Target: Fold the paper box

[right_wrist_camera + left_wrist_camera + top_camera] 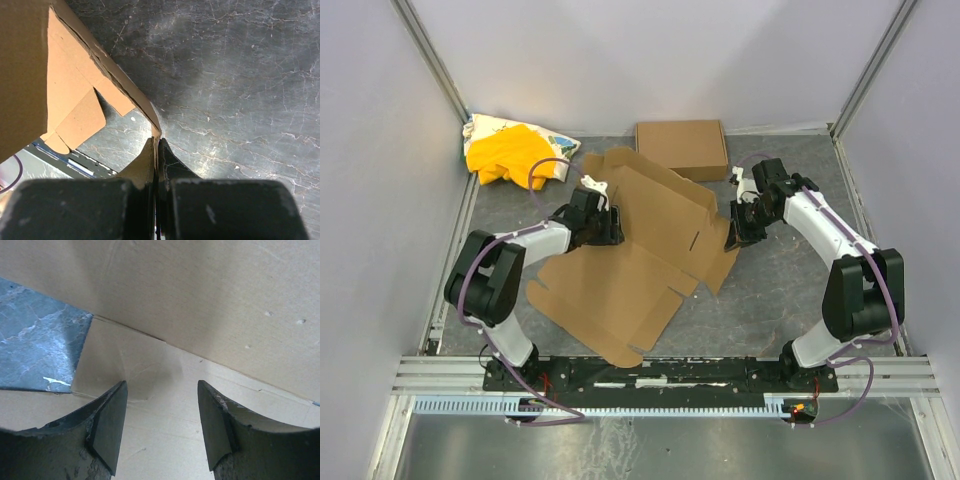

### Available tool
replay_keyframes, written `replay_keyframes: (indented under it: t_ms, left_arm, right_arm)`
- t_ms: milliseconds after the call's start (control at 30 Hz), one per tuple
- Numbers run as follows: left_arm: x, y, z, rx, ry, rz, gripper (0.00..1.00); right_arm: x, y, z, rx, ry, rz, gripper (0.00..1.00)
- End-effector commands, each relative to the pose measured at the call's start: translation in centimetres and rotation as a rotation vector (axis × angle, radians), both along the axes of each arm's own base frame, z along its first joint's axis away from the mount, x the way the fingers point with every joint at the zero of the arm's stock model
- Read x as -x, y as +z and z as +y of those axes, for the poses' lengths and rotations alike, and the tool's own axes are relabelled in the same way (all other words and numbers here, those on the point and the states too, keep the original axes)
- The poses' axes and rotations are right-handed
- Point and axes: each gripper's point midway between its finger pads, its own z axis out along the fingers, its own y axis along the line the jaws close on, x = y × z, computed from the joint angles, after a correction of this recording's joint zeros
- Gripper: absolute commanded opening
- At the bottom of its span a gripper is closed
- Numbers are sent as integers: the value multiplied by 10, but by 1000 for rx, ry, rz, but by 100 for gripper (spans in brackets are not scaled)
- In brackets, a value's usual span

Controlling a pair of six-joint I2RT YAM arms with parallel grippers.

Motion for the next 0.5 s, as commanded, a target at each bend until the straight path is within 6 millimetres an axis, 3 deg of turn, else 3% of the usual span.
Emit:
replay_keyframes:
  t_ms: [0,133,333,467]
  left_arm:
    - [4,20,-7,-4,-39,-34,64]
    - [4,85,-5,58,-24,-183,70]
    - [19,213,21,97,16,-521,75]
    - [37,262,40,97,43,-653,77]
  right_arm:
    - [-13,21,-10,62,3,-117,2]
    - [-16,30,-17,94,8,-200,2]
    - [-20,49,-17,81,53,-369,2]
    - [-20,61,-18,97,105,-467,2]
